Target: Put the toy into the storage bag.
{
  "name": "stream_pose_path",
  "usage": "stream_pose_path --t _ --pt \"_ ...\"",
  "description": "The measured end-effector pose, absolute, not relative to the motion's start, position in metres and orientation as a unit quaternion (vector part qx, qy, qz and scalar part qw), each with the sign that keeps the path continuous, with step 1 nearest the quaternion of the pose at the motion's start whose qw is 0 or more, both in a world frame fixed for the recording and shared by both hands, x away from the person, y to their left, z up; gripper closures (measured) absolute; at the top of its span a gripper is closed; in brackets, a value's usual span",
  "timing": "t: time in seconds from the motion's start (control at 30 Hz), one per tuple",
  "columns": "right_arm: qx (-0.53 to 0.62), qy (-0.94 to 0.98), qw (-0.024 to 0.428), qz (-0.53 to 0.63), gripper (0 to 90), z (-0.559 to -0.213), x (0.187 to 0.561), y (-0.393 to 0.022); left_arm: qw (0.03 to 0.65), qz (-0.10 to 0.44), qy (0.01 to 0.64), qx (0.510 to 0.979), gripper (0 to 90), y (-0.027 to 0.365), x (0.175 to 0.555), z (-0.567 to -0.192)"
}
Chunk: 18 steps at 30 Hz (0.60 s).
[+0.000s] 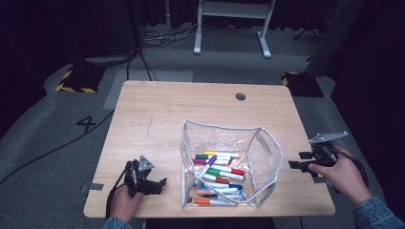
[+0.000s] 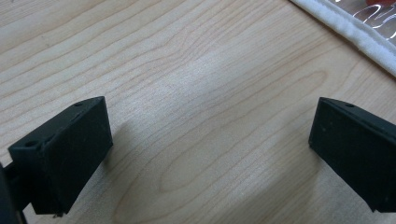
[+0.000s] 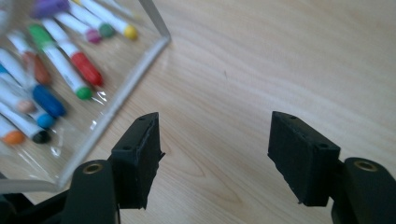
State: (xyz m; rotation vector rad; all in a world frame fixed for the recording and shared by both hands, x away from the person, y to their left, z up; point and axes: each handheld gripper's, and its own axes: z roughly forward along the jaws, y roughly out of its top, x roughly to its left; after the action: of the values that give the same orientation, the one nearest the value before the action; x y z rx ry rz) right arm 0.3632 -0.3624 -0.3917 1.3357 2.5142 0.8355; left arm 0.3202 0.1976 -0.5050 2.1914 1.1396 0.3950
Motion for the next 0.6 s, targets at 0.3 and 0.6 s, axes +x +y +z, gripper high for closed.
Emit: stream_pose_path --t 0.3,0.6 --pt "0.47 0.84 0.064 0.264 31.8 -0.455 0.358 -0.375 0.314 0.15 0.432 0.832 0.0 0.198 0.32 -0.505" --pt "0.457 0.826 0.135 0.3 26.3 -0.487 0.346 -0.384 0.315 0.15 0.433 0.831 0.0 0.198 0.32 -0.505"
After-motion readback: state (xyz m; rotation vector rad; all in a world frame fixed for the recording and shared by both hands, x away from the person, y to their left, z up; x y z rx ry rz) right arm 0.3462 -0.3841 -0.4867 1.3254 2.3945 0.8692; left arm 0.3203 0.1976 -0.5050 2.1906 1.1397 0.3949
